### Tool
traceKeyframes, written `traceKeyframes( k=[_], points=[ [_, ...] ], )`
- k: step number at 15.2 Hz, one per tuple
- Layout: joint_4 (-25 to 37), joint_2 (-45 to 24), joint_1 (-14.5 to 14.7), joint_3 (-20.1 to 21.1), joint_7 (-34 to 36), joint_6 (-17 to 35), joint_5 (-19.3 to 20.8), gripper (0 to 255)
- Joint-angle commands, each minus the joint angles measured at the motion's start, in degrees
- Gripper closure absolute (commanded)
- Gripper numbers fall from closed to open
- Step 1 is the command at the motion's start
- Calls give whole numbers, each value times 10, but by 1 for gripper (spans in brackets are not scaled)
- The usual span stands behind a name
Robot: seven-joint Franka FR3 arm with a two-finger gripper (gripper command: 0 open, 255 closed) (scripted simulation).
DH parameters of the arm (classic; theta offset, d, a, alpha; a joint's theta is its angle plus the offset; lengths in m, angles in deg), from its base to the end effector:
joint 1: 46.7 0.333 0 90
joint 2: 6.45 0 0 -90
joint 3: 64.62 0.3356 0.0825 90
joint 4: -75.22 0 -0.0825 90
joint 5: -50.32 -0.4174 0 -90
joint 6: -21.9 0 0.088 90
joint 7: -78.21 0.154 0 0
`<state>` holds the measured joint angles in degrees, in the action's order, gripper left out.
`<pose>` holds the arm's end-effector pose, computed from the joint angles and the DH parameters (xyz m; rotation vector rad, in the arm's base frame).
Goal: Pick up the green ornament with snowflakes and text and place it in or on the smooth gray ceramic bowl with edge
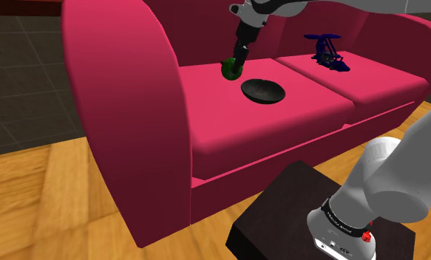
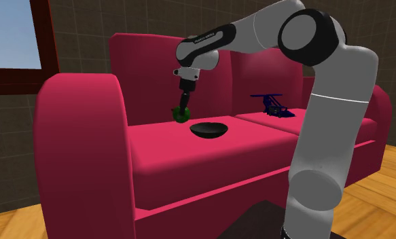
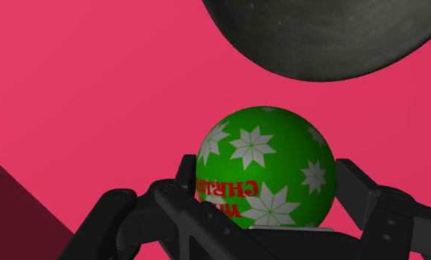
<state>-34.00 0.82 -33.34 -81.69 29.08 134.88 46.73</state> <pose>0.5806 -0.0371 0.5334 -2.8905 -1.1754 -0.3291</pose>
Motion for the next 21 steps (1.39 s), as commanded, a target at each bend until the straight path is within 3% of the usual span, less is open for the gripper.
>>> traceKeyframes(
  k=[1,10,21],
  points=[
    [17,0,0,0,1,-17,0,255],
    [92,-8,0,-1,5,-85,-1,255],
    [-98,198,-47,-27,-47,-94,60,255]
  ],
)
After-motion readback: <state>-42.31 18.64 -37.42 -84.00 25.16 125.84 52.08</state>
